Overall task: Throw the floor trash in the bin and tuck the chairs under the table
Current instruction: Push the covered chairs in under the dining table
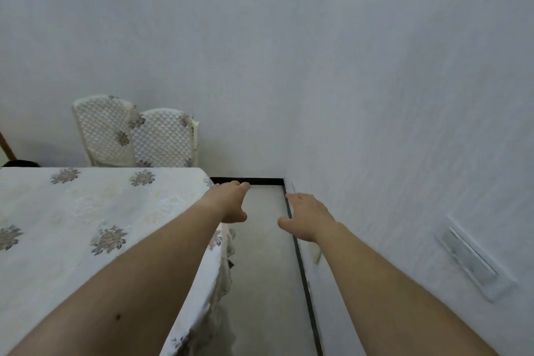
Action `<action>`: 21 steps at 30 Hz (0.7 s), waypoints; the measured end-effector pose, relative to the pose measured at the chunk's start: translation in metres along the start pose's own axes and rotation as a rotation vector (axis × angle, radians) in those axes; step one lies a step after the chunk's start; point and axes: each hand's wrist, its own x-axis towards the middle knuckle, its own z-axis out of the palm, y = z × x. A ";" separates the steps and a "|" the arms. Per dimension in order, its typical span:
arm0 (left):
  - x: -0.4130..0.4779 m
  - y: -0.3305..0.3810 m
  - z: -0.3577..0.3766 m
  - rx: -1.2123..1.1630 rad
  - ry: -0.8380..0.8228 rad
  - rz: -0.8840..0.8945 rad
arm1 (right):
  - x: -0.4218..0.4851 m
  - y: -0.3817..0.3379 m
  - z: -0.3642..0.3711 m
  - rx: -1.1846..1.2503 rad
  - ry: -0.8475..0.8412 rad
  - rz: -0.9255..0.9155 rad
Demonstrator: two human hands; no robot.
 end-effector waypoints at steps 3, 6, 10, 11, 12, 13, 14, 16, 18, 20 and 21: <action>0.035 -0.008 0.004 0.005 -0.017 -0.037 | 0.043 0.011 -0.002 0.003 -0.026 -0.022; 0.073 -0.014 0.001 -0.002 -0.010 -0.080 | 0.090 0.022 -0.008 0.002 -0.031 -0.064; 0.134 -0.020 -0.008 -0.034 0.001 -0.133 | 0.159 0.044 -0.027 -0.049 -0.022 -0.134; 0.150 -0.021 -0.010 -0.046 0.003 -0.147 | 0.176 0.049 -0.032 -0.050 -0.026 -0.141; 0.165 -0.022 -0.013 -0.057 0.005 -0.161 | 0.193 0.055 -0.038 -0.047 -0.035 -0.145; 0.180 -0.023 -0.016 -0.063 0.011 -0.175 | 0.210 0.061 -0.043 -0.045 -0.042 -0.152; 0.193 -0.023 -0.019 -0.065 0.016 -0.188 | 0.225 0.066 -0.049 -0.048 -0.048 -0.160; 0.217 -0.025 -0.023 -0.071 0.020 -0.211 | 0.255 0.075 -0.059 -0.060 -0.052 -0.179; 0.238 -0.029 -0.023 -0.089 0.017 -0.241 | 0.283 0.083 -0.067 -0.050 -0.048 -0.192; 0.255 -0.034 -0.022 -0.113 0.012 -0.270 | 0.307 0.088 -0.071 -0.025 -0.059 -0.204; 0.263 -0.037 -0.022 -0.123 0.010 -0.281 | 0.317 0.089 -0.073 -0.016 -0.068 -0.210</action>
